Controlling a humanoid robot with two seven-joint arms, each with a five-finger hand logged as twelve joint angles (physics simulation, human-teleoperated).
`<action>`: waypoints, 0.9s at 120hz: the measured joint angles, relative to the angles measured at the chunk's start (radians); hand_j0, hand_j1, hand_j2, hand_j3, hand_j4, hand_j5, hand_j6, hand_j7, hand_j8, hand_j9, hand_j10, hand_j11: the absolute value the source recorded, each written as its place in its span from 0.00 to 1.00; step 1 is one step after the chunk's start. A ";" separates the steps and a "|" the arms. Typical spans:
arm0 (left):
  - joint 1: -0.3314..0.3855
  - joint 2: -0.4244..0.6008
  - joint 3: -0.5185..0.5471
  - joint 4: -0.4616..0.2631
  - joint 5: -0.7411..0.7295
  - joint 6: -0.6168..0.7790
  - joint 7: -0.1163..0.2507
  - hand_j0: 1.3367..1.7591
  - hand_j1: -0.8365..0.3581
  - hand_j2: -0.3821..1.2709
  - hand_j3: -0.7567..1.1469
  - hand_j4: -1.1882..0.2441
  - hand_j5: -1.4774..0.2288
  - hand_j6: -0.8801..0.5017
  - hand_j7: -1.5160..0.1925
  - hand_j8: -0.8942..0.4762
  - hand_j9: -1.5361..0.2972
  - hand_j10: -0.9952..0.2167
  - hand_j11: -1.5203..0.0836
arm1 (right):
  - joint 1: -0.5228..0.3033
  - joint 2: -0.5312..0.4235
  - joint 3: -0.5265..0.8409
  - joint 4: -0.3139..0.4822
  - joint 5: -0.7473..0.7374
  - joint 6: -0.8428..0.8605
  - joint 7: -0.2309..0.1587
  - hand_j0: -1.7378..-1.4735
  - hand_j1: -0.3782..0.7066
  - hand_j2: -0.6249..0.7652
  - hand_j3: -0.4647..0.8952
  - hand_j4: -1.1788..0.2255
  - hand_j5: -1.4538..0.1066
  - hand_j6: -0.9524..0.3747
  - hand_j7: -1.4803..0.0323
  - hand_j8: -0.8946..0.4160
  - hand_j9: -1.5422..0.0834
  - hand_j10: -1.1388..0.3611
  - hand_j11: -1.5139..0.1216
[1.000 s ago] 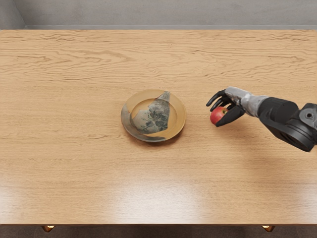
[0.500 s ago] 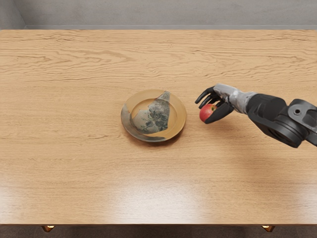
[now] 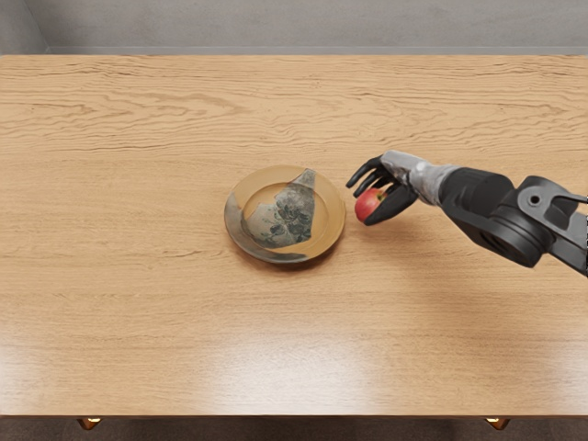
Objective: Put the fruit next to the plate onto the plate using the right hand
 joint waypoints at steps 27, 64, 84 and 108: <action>0.000 0.000 0.000 0.000 0.000 0.000 0.000 0.76 0.99 0.23 0.40 0.83 0.86 0.63 0.88 0.65 0.83 0.82 0.94 | 0.008 0.036 0.012 0.000 0.000 -0.002 -0.028 0.30 0.57 0.48 0.34 0.46 0.48 0.31 0.51 0.38 0.51 0.46 0.49; 0.000 0.000 0.000 0.000 0.000 0.000 0.000 0.76 0.99 0.23 0.40 0.83 0.86 0.63 0.88 0.65 0.83 0.82 0.94 | 0.025 0.067 0.024 -0.001 0.000 -0.003 -0.042 0.30 0.57 0.49 0.34 0.46 0.48 0.31 0.52 0.37 0.51 0.46 0.50; 0.000 0.000 0.000 0.000 0.000 0.000 0.000 0.76 0.99 0.23 0.40 0.83 0.86 0.63 0.88 0.65 0.83 0.82 0.94 | 0.036 0.103 0.028 -0.002 -0.001 -0.021 -0.042 0.30 0.57 0.48 0.34 0.46 0.48 0.31 0.52 0.37 0.51 0.46 0.50; 0.000 0.000 0.000 0.000 0.000 0.000 0.000 0.76 0.99 0.23 0.40 0.83 0.86 0.63 0.88 0.65 0.83 0.82 0.94 | 0.038 0.147 0.026 -0.010 -0.006 -0.058 -0.043 0.30 0.57 0.48 0.34 0.46 0.48 0.32 0.52 0.37 0.52 0.46 0.50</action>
